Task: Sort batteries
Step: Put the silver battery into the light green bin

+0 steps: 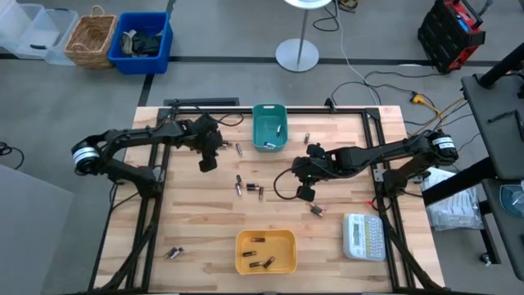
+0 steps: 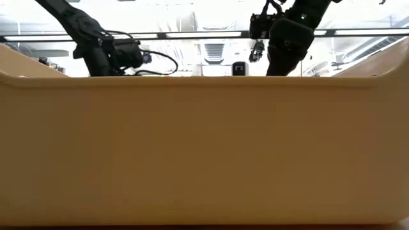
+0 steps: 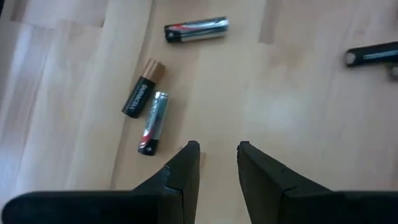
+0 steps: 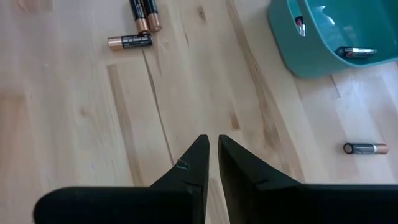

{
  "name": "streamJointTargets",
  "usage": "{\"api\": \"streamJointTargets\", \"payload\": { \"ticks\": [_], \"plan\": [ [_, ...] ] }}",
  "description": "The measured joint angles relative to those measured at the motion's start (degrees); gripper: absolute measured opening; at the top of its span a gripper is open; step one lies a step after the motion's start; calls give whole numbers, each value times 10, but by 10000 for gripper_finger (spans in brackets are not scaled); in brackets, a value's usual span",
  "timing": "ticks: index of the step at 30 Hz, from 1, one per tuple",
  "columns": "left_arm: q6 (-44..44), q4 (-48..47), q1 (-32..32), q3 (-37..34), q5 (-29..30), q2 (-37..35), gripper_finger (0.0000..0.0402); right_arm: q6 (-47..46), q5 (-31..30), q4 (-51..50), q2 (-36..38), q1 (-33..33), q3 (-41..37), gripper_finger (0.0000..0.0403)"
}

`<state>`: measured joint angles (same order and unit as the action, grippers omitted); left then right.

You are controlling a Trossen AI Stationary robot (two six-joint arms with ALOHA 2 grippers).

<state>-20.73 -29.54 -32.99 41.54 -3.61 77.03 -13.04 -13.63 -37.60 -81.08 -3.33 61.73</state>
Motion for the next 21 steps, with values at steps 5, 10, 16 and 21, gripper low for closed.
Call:
{"api": "streamJointTargets", "payload": {
  "ticks": [5,10,16,21],
  "plan": [
    [-11,8,-5,13,16,32,93,0,0,8,0,0,-1,28],
    [-29,22,-7,19,17,59,113,1,0,12,0,0,-2,28],
    [-44,29,-7,19,37,67,144,1,0,26,0,0,-14,28],
    [-52,30,-13,19,86,65,157,1,0,43,0,0,-34,28]
  ]
}}
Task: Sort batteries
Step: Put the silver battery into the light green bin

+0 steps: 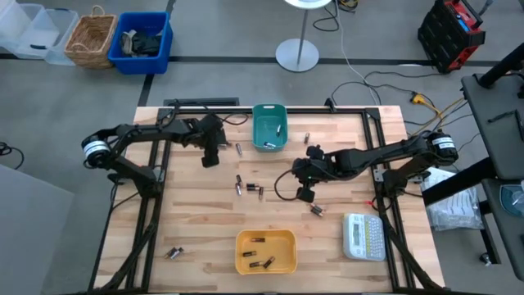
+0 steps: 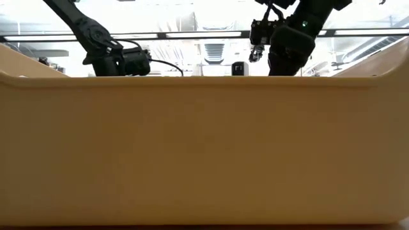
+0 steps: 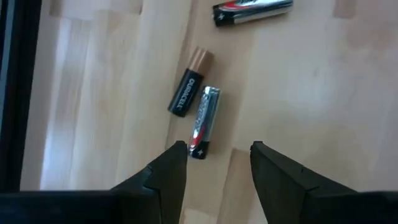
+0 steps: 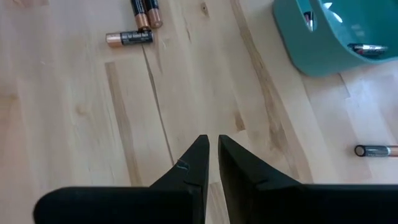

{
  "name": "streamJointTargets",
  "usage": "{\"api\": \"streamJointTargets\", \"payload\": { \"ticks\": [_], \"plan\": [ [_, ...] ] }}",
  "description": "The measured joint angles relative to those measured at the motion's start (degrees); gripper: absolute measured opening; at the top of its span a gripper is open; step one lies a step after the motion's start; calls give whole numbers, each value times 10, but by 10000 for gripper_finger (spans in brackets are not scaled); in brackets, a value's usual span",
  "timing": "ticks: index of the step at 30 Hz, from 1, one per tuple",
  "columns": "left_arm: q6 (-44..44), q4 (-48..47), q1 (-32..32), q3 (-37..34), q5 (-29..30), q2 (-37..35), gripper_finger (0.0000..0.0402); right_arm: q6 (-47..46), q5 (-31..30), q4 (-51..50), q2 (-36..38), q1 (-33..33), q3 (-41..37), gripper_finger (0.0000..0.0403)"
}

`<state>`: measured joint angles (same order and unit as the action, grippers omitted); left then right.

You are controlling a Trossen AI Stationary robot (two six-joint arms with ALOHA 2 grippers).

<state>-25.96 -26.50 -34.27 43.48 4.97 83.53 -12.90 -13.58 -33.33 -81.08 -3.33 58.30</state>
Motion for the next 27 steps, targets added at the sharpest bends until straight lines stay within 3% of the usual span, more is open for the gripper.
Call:
{"api": "streamJointTargets", "payload": {
  "ticks": [5,27],
  "plan": [
    [-13,10,-12,0,-29,7,159,-1,0,10,0,0,-13,28],
    [-36,28,-30,0,-30,62,159,0,0,27,0,0,-14,28]
  ]
}}
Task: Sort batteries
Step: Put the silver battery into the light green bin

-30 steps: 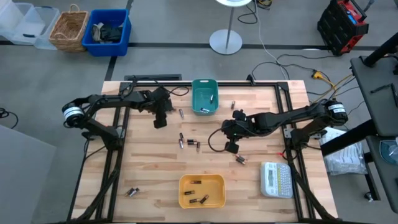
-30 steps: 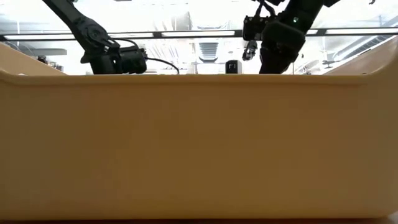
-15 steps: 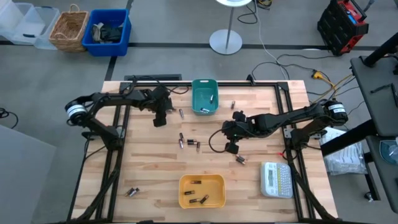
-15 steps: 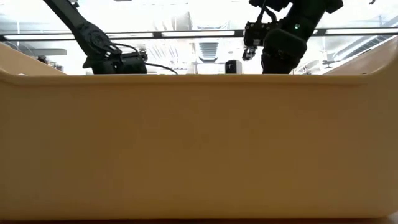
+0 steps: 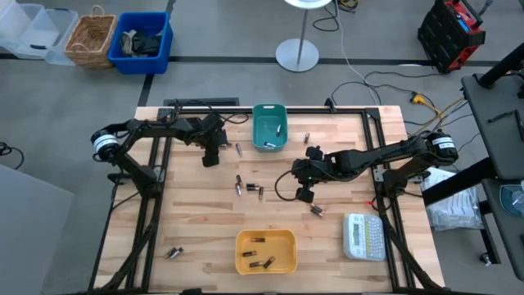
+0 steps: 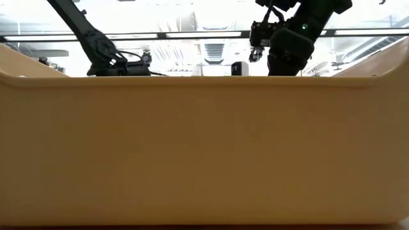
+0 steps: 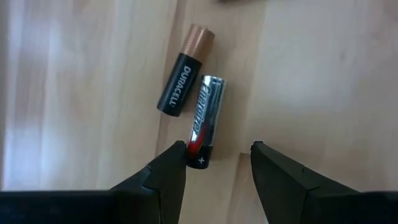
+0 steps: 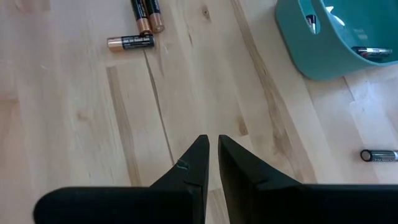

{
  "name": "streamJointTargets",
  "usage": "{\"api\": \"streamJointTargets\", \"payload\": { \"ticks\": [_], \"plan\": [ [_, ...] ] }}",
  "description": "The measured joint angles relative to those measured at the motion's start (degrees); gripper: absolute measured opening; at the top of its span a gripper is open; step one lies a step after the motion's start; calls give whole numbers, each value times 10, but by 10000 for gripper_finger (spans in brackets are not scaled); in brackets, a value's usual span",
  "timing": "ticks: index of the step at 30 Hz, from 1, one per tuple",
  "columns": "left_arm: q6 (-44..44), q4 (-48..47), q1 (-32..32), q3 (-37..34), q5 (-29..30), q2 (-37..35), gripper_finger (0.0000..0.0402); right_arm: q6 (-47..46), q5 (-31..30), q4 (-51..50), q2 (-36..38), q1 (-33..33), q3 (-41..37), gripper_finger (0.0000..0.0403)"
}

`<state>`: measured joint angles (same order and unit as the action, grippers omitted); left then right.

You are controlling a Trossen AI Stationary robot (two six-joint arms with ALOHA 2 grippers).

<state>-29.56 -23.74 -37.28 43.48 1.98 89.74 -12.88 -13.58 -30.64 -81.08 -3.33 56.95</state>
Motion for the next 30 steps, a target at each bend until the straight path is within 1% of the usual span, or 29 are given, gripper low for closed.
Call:
{"api": "streamJointTargets", "payload": {
  "ticks": [10,30],
  "plan": [
    [0,4,0,2,-1,22,152,0,0,1,0,0,0,28],
    [16,-2,0,1,-2,19,123,0,0,19,0,0,0,28]
  ]
}}
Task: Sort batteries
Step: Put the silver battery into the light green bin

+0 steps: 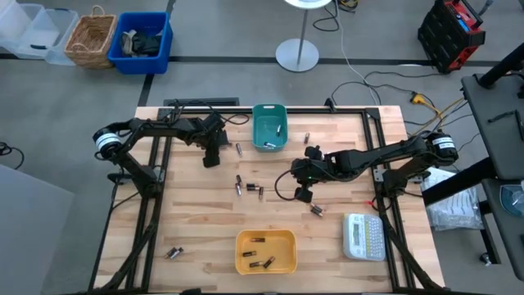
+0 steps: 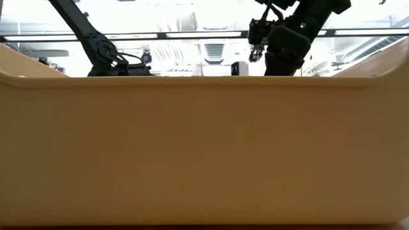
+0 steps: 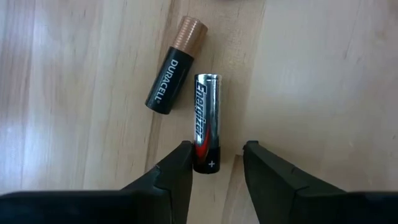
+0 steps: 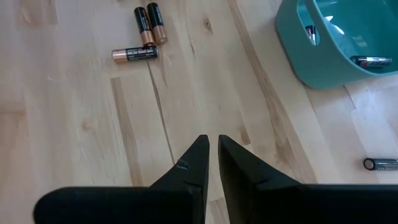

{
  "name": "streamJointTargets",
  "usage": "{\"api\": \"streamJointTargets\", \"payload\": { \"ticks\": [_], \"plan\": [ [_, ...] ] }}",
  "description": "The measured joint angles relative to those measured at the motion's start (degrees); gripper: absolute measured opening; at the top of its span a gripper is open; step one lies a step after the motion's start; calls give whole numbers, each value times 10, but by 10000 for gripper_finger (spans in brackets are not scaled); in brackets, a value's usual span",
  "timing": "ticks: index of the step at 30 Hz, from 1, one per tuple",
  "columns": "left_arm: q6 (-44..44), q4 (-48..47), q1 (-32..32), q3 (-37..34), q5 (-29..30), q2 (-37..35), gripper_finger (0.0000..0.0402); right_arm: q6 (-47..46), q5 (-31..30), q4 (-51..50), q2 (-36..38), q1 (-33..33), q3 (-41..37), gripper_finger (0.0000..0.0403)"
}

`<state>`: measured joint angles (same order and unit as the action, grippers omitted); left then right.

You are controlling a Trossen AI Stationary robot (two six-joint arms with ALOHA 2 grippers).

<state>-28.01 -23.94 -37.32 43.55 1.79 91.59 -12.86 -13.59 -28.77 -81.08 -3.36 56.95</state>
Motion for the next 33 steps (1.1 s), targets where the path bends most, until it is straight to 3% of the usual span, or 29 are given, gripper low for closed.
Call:
{"api": "streamJointTargets", "payload": {
  "ticks": [33],
  "plan": [
    [7,-3,0,-1,0,0,118,9,0,8,0,0,0,28]
  ]
}}
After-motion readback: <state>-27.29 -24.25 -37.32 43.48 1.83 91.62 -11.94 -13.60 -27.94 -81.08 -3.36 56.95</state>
